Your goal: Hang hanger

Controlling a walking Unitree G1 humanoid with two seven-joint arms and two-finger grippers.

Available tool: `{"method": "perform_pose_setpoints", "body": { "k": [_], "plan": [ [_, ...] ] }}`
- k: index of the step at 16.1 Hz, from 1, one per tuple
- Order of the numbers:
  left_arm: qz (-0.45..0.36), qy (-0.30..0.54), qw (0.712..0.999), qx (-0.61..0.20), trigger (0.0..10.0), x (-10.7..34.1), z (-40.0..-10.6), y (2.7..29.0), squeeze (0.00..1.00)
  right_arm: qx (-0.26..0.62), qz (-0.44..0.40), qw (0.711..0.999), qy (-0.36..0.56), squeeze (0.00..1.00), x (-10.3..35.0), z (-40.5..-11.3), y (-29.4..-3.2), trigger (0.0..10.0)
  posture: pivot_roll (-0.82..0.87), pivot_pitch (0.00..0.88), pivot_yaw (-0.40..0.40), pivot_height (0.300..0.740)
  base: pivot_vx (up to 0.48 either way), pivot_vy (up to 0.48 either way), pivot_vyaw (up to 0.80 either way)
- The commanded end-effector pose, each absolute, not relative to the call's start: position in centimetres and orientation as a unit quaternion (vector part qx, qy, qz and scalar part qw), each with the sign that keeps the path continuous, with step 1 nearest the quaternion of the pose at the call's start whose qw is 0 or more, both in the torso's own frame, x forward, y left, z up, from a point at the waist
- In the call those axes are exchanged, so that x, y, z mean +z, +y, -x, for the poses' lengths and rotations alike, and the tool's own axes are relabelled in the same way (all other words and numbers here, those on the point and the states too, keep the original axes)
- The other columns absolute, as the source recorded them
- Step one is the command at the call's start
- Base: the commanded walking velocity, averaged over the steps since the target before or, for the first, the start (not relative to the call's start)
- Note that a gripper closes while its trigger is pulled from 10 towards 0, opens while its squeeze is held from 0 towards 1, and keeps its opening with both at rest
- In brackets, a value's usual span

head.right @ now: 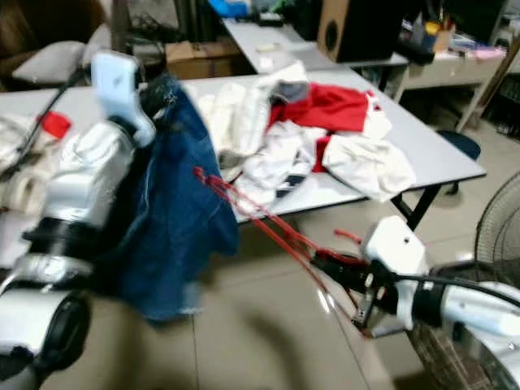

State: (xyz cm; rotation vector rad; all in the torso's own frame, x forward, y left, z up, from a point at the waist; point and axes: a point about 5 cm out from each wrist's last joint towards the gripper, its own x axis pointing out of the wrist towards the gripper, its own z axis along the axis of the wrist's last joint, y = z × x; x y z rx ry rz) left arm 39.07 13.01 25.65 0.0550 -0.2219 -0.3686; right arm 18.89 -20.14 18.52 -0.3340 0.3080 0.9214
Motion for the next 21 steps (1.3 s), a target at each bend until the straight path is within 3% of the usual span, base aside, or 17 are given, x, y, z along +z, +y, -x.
{"method": "perform_pose_setpoints", "body": {
  "k": [1, 6, 10, 13, 15, 17, 19, 21],
  "plan": [
    [-0.018, -0.180, 0.963, -0.199, 10.0, 29.6, -39.0, 13.0, 0.00, 0.470, 0.163, 0.857, 0.139, 0.00, 18.6, -19.3, -18.8, 10.0, -0.07, 0.000, 0.018, 0.740, 0.364, 0.000, 0.00],
    [-0.023, -0.256, 0.925, -0.279, 10.0, 34.2, -37.4, 11.3, 0.00, 0.465, 0.222, 0.843, 0.153, 0.00, 18.4, -24.5, -16.8, 10.0, -0.07, 0.000, 0.020, 0.740, 0.368, 0.000, 0.00],
    [-0.011, -0.290, 0.912, -0.289, 10.0, 36.0, -36.0, 12.6, 0.00, 0.414, 0.301, 0.848, 0.137, 0.00, 22.2, -30.8, -16.9, 10.0, -0.06, 0.000, -0.018, 0.740, 0.368, 0.000, 0.00],
    [0.010, -0.341, 0.893, -0.293, 10.0, 38.6, -34.2, 13.5, 0.00, 0.277, 0.361, 0.889, 0.054, 0.00, 29.0, -37.1, -17.7, 10.0, -0.04, 0.000, -0.052, 0.740, 0.369, 0.000, 0.00],
    [0.011, -0.356, 0.888, -0.291, 10.0, 39.5, -33.7, 13.6, 0.00, 0.217, 0.379, 0.899, -0.022, 0.00, 31.8, -38.6, -17.7, 10.0, -0.04, 0.000, -0.059, 0.740, 0.368, 0.000, 0.00],
    [0.011, -0.378, 0.887, -0.264, 10.0, 40.5, -33.0, 14.4, 0.00, 0.158, 0.334, 0.912, -0.180, 0.00, 36.7, -39.2, -17.3, 10.0, -0.03, 0.000, -0.070, 0.740, 0.368, 0.000, 0.00],
    [0.018, -0.380, 0.891, -0.247, 10.0, 40.2, -32.8, 15.0, 0.00, 0.154, 0.316, 0.910, -0.219, 0.00, 37.3, -39.2, -17.2, 10.0, -0.03, 0.000, -0.066, 0.740, 0.369, 0.000, 0.00],
    [0.031, -0.338, 0.910, -0.239, 10.0, 36.1, -32.8, 14.2, 0.00, 0.175, 0.324, 0.905, -0.213, 0.00, 33.0, -39.2, -17.5, 10.0, -0.03, 0.000, -0.052, 0.740, 0.369, 0.000, 0.00]
  ]
}}
